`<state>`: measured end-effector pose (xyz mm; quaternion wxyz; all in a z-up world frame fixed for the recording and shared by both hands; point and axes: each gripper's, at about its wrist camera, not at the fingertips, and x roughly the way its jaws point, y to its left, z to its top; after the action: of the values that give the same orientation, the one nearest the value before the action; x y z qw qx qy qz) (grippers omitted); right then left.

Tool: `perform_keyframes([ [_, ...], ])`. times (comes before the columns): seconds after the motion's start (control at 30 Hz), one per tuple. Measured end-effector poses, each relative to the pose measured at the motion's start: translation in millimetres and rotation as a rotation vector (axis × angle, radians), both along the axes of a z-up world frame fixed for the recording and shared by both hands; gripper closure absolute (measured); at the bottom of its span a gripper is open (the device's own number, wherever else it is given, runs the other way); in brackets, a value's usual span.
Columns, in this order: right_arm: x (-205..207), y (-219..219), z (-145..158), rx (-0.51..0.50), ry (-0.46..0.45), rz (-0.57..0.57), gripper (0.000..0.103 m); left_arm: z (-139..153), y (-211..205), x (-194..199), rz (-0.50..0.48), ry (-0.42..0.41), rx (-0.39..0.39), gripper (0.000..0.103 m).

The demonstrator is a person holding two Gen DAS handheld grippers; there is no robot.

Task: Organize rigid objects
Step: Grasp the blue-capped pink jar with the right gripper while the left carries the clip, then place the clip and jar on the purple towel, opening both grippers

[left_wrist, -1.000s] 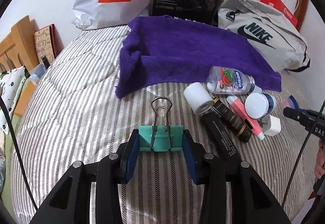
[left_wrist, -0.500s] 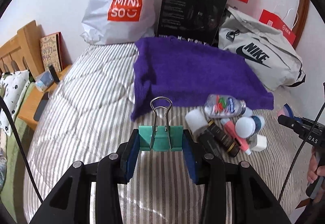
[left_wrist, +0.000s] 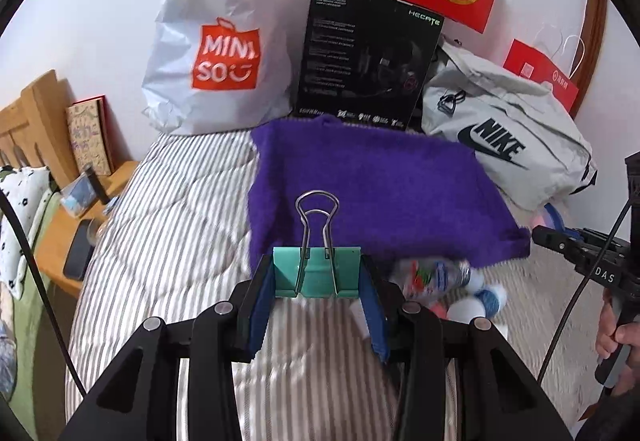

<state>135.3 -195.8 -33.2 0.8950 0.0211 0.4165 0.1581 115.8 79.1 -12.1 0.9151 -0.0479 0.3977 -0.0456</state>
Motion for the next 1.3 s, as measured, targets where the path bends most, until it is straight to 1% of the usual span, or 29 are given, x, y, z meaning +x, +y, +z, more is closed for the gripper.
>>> perform_keyframes([
  [0.17, 27, 6, 9, 0.003, -0.008, 0.015, 0.080, 4, -9, 34, -0.017, 0.004, -0.015, 0.064],
  [0.3, 55, 8, 9, 0.002, 0.007, 0.015, 0.080, 0, -19, 66, -0.037, 0.016, -0.029, 0.064],
  [0.43, 88, 8, -2, -0.004, 0.037, 0.005, 0.080, -10, -29, 100, -0.056, 0.031, -0.056, 0.064],
  [0.57, 118, 11, -16, -0.022, 0.061, -0.005, 0.080, -22, -39, 130, -0.071, 0.055, -0.037, 0.064],
  [0.73, 154, 19, -29, -0.030, 0.085, 0.011, 0.080, -33, -45, 163, -0.082, 0.077, -0.056, 0.064],
  [0.83, 171, 25, -36, -0.038, 0.104, 0.013, 0.080, -42, -48, 174, -0.078, 0.095, -0.054, 0.064],
  [0.97, 186, 35, -42, -0.052, 0.127, 0.032, 0.080, -56, -48, 176, -0.082, 0.125, -0.061, 0.064],
  [1.07, 191, 39, -39, -0.021, 0.121, 0.028, 0.080, -62, -45, 176, -0.067, 0.140, -0.065, 0.064],
  [1.17, 193, 46, -42, -0.039, 0.137, 0.045, 0.080, -65, -45, 178, -0.061, 0.147, -0.063, 0.064],
  [1.3, 194, 48, -46, -0.046, 0.154, 0.049, 0.080, -69, -53, 180, -0.060, 0.155, -0.017, 0.064],
])
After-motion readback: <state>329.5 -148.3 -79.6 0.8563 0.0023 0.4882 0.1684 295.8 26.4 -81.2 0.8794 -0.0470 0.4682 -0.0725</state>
